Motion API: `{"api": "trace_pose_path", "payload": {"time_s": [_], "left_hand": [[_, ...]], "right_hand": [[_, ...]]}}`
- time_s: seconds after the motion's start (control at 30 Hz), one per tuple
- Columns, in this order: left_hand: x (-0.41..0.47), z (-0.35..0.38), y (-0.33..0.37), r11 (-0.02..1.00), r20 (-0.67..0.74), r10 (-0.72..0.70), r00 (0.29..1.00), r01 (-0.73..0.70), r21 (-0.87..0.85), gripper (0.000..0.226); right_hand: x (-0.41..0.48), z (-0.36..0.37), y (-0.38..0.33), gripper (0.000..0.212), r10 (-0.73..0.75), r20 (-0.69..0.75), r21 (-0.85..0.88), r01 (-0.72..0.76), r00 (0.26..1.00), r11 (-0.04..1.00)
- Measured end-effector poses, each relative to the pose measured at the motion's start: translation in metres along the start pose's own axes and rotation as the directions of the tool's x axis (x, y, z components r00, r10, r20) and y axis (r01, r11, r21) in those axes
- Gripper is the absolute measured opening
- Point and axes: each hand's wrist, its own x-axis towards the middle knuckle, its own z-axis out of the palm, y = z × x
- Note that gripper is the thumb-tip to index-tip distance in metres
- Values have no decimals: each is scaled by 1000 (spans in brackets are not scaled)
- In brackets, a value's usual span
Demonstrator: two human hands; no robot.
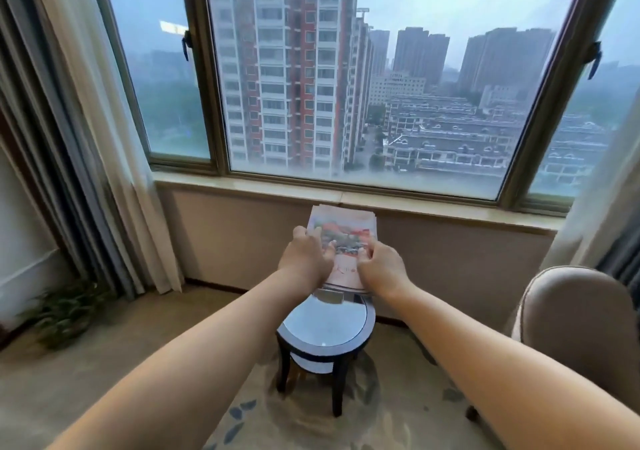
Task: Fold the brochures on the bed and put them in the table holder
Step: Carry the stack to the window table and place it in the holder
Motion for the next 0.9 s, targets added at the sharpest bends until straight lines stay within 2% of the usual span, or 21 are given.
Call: {"api": "trace_pose_path", "payload": {"time_s": [0.2, 0.33, 0.57, 0.7, 0.9], "left_hand": [[116, 41, -61, 1000, 23, -10, 1000, 9, 9, 58], [192, 75, -100, 1000, 88, 0, 996, -2, 24, 54], [300, 128, -150, 992, 217, 77, 973, -96, 82, 67], [335, 167, -175, 987, 312, 111, 944, -142, 79, 78], [380, 235, -208, 996, 434, 27, 901, -61, 65, 96]], "right_hand": [[104, 45, 6, 39, 13, 85, 14, -14, 996, 1000], [178, 85, 19, 42, 56, 105, 79, -65, 993, 995], [279, 154, 49, 57, 183, 113, -65, -177, 977, 982], [317, 190, 88, 65, 271, 169, -111, -255, 948, 961], [370, 251, 154, 73, 374, 242, -127, -353, 895, 927]]}}
